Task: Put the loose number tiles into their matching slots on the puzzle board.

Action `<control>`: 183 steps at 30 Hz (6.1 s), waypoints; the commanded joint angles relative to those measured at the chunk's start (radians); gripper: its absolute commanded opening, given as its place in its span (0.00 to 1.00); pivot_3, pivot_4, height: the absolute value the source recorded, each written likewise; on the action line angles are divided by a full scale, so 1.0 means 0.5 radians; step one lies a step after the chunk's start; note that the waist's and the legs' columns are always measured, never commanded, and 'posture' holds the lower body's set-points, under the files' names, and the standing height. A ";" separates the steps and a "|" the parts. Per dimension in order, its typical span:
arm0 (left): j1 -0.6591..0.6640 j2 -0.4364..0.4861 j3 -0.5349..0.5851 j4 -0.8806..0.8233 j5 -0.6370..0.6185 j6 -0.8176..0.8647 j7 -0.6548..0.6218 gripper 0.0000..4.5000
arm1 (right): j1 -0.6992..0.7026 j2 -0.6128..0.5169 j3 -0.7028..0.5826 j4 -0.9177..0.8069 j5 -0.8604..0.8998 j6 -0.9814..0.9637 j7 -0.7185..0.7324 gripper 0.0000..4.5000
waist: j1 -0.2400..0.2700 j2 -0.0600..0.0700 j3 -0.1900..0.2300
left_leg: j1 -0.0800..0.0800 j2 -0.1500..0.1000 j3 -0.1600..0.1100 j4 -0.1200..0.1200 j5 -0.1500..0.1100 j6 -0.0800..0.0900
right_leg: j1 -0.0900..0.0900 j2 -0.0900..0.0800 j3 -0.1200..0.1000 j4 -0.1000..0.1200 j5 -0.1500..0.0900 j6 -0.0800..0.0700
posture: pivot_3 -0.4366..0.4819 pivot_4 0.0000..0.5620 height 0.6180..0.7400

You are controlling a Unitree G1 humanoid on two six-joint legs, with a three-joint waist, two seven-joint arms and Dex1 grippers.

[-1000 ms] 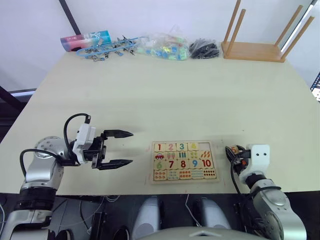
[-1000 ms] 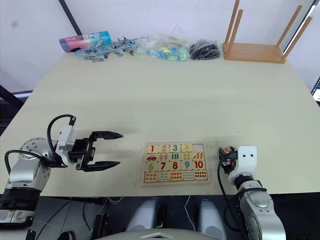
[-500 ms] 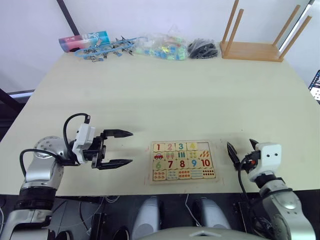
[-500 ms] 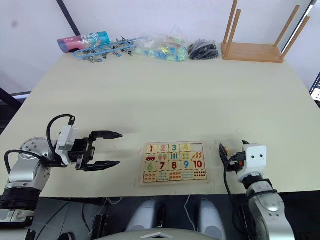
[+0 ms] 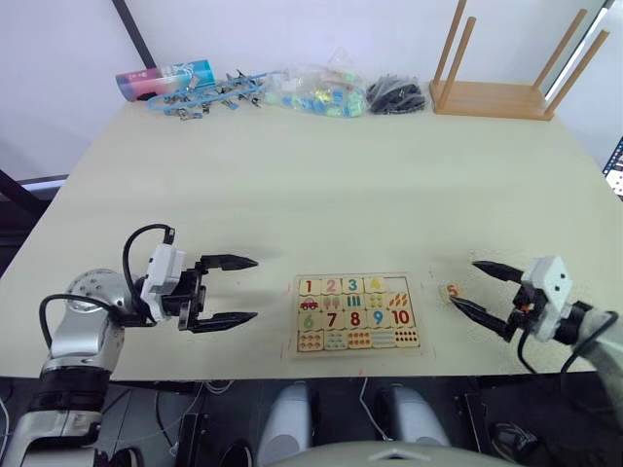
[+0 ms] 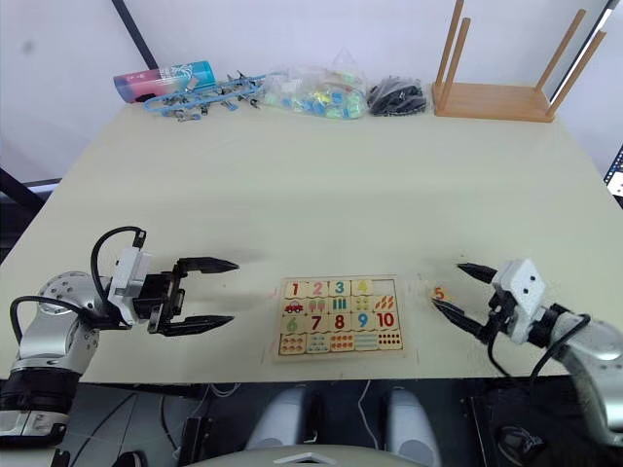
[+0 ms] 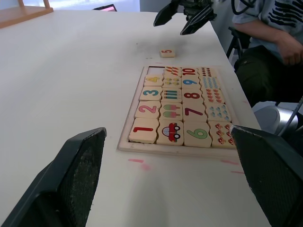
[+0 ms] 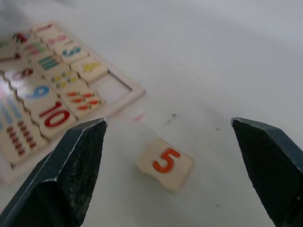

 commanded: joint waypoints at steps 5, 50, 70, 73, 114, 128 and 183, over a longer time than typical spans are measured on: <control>0.008 0.012 0.051 -0.055 -0.036 -0.021 -0.061 1.00 | -0.492 -0.170 0.232 0.687 -0.107 -0.459 0.767 0.98 | -0.001 0.002 0.002 | 0.000 0.001 0.000 0.001 0.000 0.000 | 0.000 0.002 0.001 0.000 0.001 0.000 | 0.48 0.27 0.98; 0.032 0.018 0.078 -0.138 -0.027 0.006 -0.055 1.00 | -1.416 -0.097 0.952 1.836 -0.416 -1.204 1.089 0.44 | -0.014 0.003 0.003 | 0.011 0.008 0.017 0.005 0.000 0.000 | 0.003 0.001 0.016 0.002 0.003 -0.005 | 0.48 0.27 0.98; 0.043 0.028 0.050 -0.160 -0.041 0.008 -0.061 1.00 | -1.348 -0.137 0.894 1.633 -0.324 -1.057 1.089 0.21 | -0.044 0.003 0.003 | 0.012 0.014 0.022 0.004 0.000 0.000 | 0.001 0.001 0.019 0.003 0.003 -0.004 | 0.48 0.27 0.98; 0.041 0.034 0.046 -0.154 -0.044 0.005 -0.061 1.00 | -1.314 -0.152 0.823 1.485 -0.343 -0.937 1.040 0.21 | -0.044 0.005 0.004 | 0.009 0.014 0.023 0.003 0.000 0.000 | -0.002 0.001 0.020 0.003 0.004 -0.003 | 0.48 0.27 0.98; 0.073 0.205 -0.233 -0.032 -0.291 -0.280 -0.061 1.00 | -1.872 -0.193 1.610 -0.616 -0.710 1.899 0.152 0.21 | -0.046 0.002 0.003 | -0.011 0.014 0.029 0.001 -0.001 0.000 | -0.026 0.001 0.023 0.004 0.003 -0.004 | 0.48 0.27 0.98; 0.079 0.198 -0.232 -0.057 -0.292 -0.270 -0.061 1.00 | -1.967 -0.127 1.766 -0.612 -0.690 2.033 0.011 0.21 | -0.049 0.002 0.003 | -0.011 0.014 0.029 0.000 -0.001 0.000 | -0.027 0.001 0.023 0.004 0.004 -0.003 | 0.48 0.27 0.98; 0.126 0.188 -0.247 -0.071 -0.292 -0.290 -0.061 1.00 | -1.927 -0.156 1.925 -0.579 -0.804 1.834 -0.001 0.67 | -0.050 0.001 0.002 | -0.011 0.014 0.029 0.000 -0.001 0.000 | -0.027 0.001 0.023 0.004 0.004 -0.003 | 0.48 0.27 0.98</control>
